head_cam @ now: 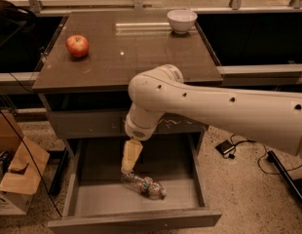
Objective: Pick water bottle from middle drawer and place on counter
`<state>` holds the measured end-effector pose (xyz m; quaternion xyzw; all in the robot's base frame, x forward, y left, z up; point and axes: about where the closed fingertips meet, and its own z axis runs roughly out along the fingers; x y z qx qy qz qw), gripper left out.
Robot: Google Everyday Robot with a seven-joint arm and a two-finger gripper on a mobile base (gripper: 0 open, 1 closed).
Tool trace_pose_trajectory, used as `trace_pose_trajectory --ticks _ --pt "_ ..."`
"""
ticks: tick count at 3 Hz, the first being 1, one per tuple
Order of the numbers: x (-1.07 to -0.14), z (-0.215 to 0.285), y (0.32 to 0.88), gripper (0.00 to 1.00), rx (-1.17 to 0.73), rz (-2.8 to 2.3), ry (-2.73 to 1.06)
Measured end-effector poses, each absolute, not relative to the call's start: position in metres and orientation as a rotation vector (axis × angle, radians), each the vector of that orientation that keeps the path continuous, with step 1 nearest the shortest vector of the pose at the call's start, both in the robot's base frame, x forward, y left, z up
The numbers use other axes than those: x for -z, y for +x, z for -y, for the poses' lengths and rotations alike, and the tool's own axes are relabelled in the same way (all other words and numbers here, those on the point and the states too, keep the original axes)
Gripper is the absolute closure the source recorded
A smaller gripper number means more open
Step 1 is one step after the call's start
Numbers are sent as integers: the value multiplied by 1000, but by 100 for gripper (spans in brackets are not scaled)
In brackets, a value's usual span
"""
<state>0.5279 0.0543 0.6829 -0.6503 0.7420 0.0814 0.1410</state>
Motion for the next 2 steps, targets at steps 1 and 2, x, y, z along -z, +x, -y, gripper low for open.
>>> trace_pose_trajectory --ticks 1,2 --pt "-646 -32 520 0 -255 -2186 -1853" --pt "-600 -12 518 0 -271 -2197 -1823"
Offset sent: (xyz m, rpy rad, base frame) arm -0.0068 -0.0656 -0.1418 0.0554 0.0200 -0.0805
